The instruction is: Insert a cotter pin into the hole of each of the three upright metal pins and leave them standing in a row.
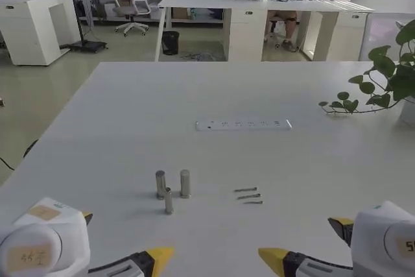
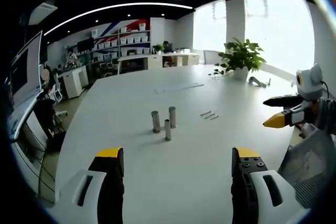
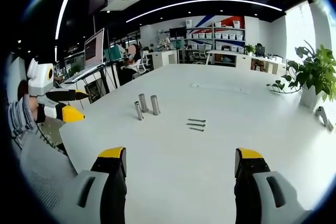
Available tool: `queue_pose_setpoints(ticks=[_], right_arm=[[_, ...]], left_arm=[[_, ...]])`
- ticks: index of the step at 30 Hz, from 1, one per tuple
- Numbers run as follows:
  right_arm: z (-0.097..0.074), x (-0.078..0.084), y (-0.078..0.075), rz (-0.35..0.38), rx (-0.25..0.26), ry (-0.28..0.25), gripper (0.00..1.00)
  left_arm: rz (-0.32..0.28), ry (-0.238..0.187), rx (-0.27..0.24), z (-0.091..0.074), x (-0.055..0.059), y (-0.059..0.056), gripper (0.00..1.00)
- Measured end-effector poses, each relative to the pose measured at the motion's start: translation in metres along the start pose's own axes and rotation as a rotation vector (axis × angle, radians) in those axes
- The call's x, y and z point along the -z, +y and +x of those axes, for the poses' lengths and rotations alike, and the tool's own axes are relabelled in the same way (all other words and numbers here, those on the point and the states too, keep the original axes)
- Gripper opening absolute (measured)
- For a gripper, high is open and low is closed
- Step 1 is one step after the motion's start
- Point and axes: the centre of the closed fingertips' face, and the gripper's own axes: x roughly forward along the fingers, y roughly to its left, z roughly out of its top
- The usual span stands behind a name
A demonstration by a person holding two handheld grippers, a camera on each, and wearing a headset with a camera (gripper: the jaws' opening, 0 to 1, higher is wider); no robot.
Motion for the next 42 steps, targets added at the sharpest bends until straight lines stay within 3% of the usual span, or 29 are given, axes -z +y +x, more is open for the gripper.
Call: queue_pose_setpoints(ticks=[12, 27, 33, 42], right_arm=[[-0.003, -0.015, -0.009, -0.027, -0.01, -0.022, 0.83], [0.003, -0.01, -0.013, -0.007, -0.029, -0.005, 0.82], [0.008, -0.008, -0.015, 0.014, -0.041, 0.007, 0.77], [0.017, -0.007, -0.014, -0.007, -0.063, 0.035, 0.72]], left_arm=[[0.012, -0.006, 0.001, 0.001, -0.002, 0.0, 0.77], [0.004, -0.002, 0.019, 0.014, -0.004, 0.0, 0.72], [0.031, 0.01, 0.047, 0.026, -0.005, 0.002, 0.61], [0.08, 0.005, 0.078, 0.061, -0.013, 0.008, 0.53]])
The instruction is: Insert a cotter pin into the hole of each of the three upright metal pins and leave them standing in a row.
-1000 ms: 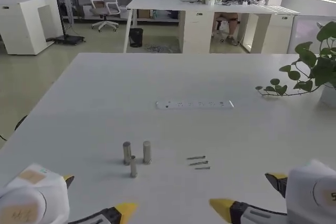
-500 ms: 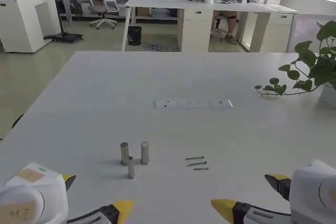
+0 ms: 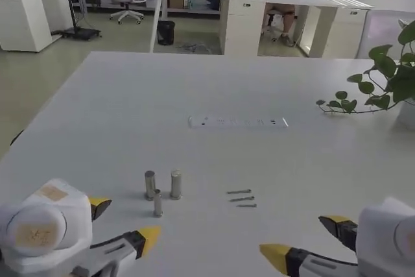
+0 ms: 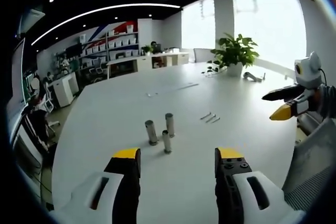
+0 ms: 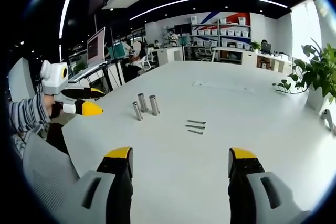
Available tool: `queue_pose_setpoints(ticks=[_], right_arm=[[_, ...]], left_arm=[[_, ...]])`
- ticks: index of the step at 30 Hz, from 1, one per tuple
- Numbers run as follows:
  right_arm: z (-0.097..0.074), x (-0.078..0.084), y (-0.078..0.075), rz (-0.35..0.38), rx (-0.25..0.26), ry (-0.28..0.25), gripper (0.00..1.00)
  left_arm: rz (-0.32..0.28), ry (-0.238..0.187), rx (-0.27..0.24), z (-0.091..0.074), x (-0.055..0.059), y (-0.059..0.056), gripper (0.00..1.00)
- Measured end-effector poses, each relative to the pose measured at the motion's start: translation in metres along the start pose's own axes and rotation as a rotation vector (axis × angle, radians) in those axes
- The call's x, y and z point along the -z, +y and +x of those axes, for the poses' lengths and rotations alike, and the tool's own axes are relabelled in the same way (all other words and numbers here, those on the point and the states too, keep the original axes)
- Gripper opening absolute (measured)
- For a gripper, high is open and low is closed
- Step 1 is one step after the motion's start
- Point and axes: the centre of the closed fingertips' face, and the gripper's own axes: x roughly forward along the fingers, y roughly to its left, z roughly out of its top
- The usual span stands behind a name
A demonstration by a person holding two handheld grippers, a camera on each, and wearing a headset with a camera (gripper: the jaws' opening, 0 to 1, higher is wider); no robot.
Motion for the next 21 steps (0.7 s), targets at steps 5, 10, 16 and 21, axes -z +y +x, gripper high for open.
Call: queue_pose_setpoints(ticks=[5, 10, 16, 21], right_arm=[[0.009, -0.001, 0.0, 0.015, -0.021, 0.0, 0.68], [0.019, 0.001, 0.002, -0.006, -0.054, 0.016, 0.63], [0.026, 0.006, 0.002, -0.012, -0.074, 0.048, 0.61], [0.032, 0.008, 0.001, -0.021, -0.086, 0.056, 0.57]], left_arm=[[-0.003, 0.013, 0.023, 0.023, 0.003, 0.004, 0.47], [-0.008, 0.034, 0.038, 0.047, 0.012, 0.009, 0.42], [0.033, 0.057, 0.05, 0.069, 0.021, 0.015, 0.36], [0.036, 0.058, 0.064, 0.085, 0.024, 0.021, 0.31]])
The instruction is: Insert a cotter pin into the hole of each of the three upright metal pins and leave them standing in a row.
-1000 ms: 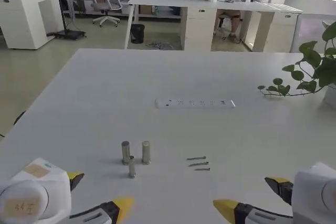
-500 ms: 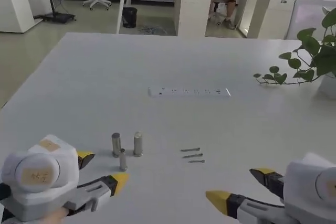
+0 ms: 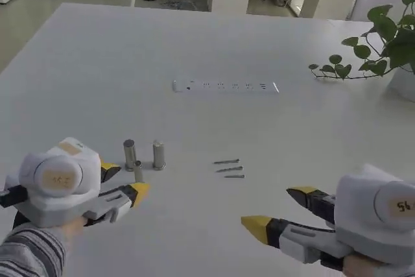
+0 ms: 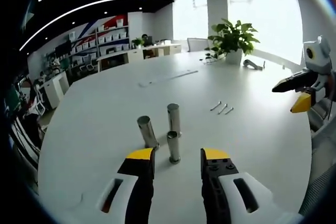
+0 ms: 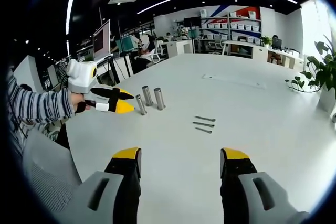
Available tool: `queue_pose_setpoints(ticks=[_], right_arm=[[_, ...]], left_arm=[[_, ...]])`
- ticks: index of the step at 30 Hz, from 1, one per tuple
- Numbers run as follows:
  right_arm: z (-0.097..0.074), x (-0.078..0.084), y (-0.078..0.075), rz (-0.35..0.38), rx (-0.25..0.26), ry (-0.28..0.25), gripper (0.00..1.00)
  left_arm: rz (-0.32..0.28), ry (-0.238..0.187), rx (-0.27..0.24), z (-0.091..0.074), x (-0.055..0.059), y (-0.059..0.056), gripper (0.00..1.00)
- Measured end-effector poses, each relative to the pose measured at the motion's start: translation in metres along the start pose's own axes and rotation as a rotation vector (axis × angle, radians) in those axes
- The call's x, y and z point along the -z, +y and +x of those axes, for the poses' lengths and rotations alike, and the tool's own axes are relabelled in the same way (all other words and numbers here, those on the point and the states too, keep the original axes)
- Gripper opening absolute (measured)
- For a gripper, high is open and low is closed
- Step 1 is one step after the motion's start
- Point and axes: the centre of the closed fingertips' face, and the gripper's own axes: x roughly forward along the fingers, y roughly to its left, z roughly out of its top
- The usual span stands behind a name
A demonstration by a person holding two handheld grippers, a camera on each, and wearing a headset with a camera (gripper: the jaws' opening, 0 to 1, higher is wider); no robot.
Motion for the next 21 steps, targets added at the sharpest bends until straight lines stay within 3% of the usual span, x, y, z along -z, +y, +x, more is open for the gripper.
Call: queue_pose_setpoints(ticks=[7, 12, 21], right_arm=[[0.011, 0.001, -0.004, 0.001, -0.008, 0.012, 0.56], [0.016, 0.002, -0.005, -0.015, -0.018, 0.027, 0.56], [0.024, 0.004, -0.009, -0.02, -0.008, 0.05, 0.56]], left_arm=[[0.025, 0.02, 0.034, 0.021, 0.006, 0.001, 0.22], [-0.002, 0.011, 0.05, 0.031, 0.006, 0.001, 0.16], [-0.017, 0.016, 0.051, 0.035, 0.009, 0.001, 0.06]])
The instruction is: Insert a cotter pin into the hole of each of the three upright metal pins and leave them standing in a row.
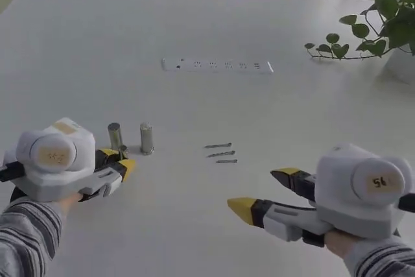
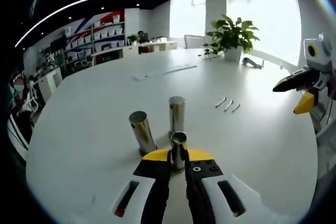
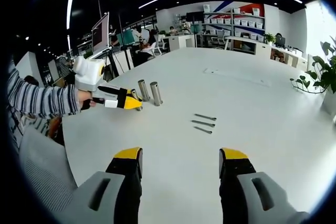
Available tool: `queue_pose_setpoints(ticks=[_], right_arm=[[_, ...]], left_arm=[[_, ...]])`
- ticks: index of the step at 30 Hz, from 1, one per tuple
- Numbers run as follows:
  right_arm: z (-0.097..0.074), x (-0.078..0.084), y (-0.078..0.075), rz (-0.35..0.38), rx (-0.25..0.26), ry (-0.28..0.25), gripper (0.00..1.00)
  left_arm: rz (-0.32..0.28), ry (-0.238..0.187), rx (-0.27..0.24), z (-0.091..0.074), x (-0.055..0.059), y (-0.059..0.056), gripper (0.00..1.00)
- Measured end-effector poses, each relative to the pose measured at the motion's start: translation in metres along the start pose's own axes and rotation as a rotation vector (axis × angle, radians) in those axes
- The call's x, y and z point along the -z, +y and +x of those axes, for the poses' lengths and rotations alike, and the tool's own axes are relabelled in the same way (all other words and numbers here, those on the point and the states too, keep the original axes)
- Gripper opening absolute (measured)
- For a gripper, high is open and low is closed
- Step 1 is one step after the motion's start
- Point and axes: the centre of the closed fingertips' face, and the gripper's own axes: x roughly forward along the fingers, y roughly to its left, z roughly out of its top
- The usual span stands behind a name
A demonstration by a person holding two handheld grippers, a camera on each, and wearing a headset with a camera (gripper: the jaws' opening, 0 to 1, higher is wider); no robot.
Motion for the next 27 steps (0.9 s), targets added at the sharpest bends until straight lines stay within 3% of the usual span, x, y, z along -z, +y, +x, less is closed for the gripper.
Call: queue_pose_setpoints(ticks=[3, 6, 9, 12, 19, 27], right_arm=[[0.001, 0.001, 0.0, 0.001, 0.0, 0.004, 0.56], [0.002, 0.003, 0.002, 0.002, -0.004, 0.018, 0.56], [0.003, 0.004, 0.005, -0.001, -0.009, 0.018, 0.56], [0.003, 0.004, 0.006, -0.002, -0.009, 0.02, 0.56], [0.001, 0.0, 0.006, -0.009, -0.006, 0.017, 0.56], [-0.001, 0.001, 0.008, -0.012, -0.004, 0.02, 0.56]], left_arm=[[0.02, 0.002, -0.007, 0.0, 0.0, 0.0, 0.06], [-0.026, -0.005, -0.036, 0.001, -0.001, 0.003, 0.05], [-0.045, 0.009, -0.131, -0.002, 0.0, 0.011, 0.05], [-0.089, 0.003, -0.148, -0.001, 0.001, 0.011, 0.05], [-0.149, 0.004, -0.169, -0.005, 0.001, -0.004, 0.05], [-0.146, 0.001, -0.183, -0.008, 0.002, -0.023, 0.05]])
